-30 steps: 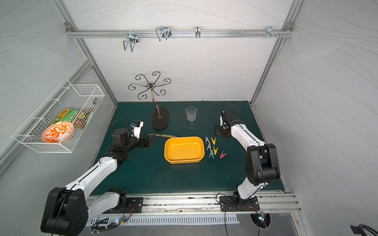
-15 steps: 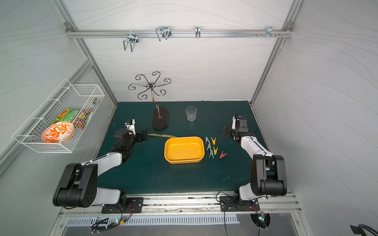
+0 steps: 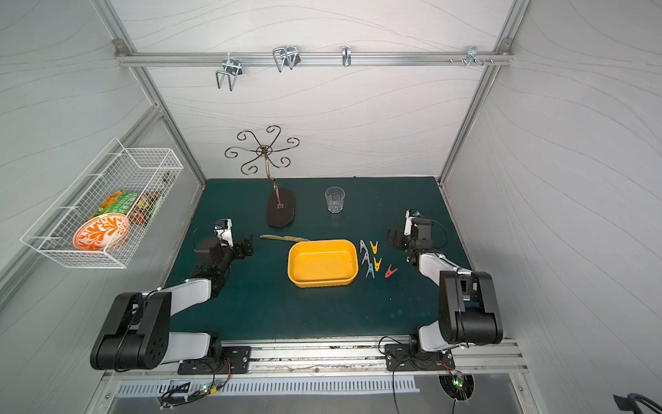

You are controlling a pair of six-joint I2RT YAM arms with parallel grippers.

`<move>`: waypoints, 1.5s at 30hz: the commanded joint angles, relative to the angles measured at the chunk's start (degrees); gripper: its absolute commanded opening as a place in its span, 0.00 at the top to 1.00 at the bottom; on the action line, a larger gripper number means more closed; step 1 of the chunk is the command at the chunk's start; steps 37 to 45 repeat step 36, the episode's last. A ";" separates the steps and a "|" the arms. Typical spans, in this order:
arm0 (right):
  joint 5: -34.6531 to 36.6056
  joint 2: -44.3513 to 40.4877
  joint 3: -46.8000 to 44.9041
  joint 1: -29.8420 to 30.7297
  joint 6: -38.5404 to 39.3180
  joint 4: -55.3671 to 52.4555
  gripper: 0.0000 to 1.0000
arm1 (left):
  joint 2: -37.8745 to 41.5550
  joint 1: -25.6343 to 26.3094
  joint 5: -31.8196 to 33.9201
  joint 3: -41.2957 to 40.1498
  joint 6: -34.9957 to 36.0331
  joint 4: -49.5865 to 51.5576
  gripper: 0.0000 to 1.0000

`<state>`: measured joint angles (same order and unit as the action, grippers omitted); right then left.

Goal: Take the clothespins out of the storage box
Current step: Reset both arms

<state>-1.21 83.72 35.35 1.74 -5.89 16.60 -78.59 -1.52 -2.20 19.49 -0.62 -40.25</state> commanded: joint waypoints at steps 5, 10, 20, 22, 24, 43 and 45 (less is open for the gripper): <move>0.81 -0.90 -4.25 -0.28 2.39 13.19 0.01 | -5.60 -0.25 -0.89 -2.96 1.52 -17.42 0.00; 0.83 0.21 -7.42 -0.25 2.35 19.21 0.01 | -9.71 0.28 -1.36 -2.36 2.48 -19.97 0.00; 3.31 5.33 -9.03 2.41 4.84 26.15 0.01 | -9.81 0.29 6.57 0.86 -0.82 -14.34 0.00; 2.49 5.43 -8.75 2.51 5.25 25.72 0.01 | -9.83 0.31 8.23 2.04 -1.43 -12.05 0.00; 2.27 5.40 -8.79 2.66 5.54 25.68 0.01 | -10.04 0.31 9.70 3.36 -2.01 -9.95 0.00; 2.32 5.52 -8.62 2.82 5.68 25.67 0.01 | -10.27 0.68 10.72 4.51 -1.75 -8.09 0.00; 2.32 5.52 -8.62 2.82 5.68 25.67 0.01 | -10.27 0.68 10.72 4.51 -1.75 -8.09 0.00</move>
